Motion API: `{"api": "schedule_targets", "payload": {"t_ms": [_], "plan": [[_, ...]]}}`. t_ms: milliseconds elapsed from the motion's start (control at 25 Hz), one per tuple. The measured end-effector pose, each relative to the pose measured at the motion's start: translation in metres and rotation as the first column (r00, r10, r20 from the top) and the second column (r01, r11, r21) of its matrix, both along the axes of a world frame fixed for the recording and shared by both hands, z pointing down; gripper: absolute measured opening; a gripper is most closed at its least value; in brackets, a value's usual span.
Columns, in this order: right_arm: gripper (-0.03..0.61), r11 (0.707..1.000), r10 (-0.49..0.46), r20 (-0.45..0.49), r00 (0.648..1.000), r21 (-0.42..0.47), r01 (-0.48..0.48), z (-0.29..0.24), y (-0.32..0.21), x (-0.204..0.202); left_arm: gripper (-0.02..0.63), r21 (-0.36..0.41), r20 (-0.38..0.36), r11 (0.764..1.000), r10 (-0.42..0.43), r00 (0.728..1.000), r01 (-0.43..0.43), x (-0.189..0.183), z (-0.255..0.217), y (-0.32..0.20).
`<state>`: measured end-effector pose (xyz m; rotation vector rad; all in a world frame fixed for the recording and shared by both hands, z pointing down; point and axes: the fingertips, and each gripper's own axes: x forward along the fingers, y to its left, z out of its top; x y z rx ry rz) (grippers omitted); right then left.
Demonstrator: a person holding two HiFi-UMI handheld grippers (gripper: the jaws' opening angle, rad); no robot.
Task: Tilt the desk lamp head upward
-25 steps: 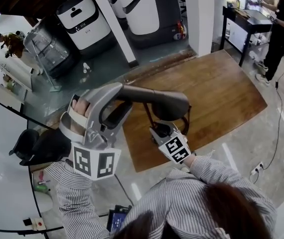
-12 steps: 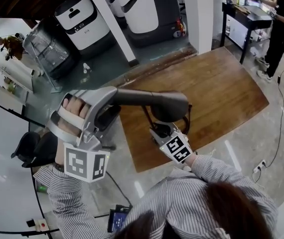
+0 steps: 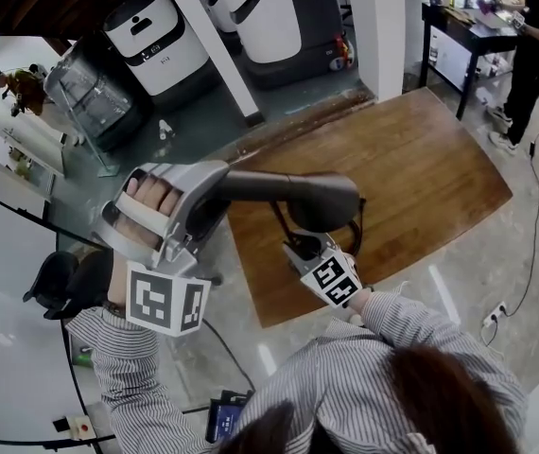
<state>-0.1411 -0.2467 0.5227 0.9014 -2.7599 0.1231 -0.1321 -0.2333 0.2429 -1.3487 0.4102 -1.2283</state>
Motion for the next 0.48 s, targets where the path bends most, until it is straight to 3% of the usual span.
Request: {"api": "schedule_targets", "payload": {"t_ms": [280, 480], "plan": [[0.049, 1.000, 0.005, -0.014, 1.000, -0.029, -0.005, 0.0022, -0.0045, 0.0016, 0.259, -0.013, -0.059, 0.999, -0.031, 0.998, 0.030, -0.0012, -0.0010, 0.0008], [0.048, 0.999, 0.014, 0.016, 1.000, -0.044, -0.014, 0.0029, -0.0051, 0.0044, 0.258, -0.009, -0.142, 0.998, -0.055, 0.988, 0.054, -0.0026, 0.0017, 0.0020]]}}
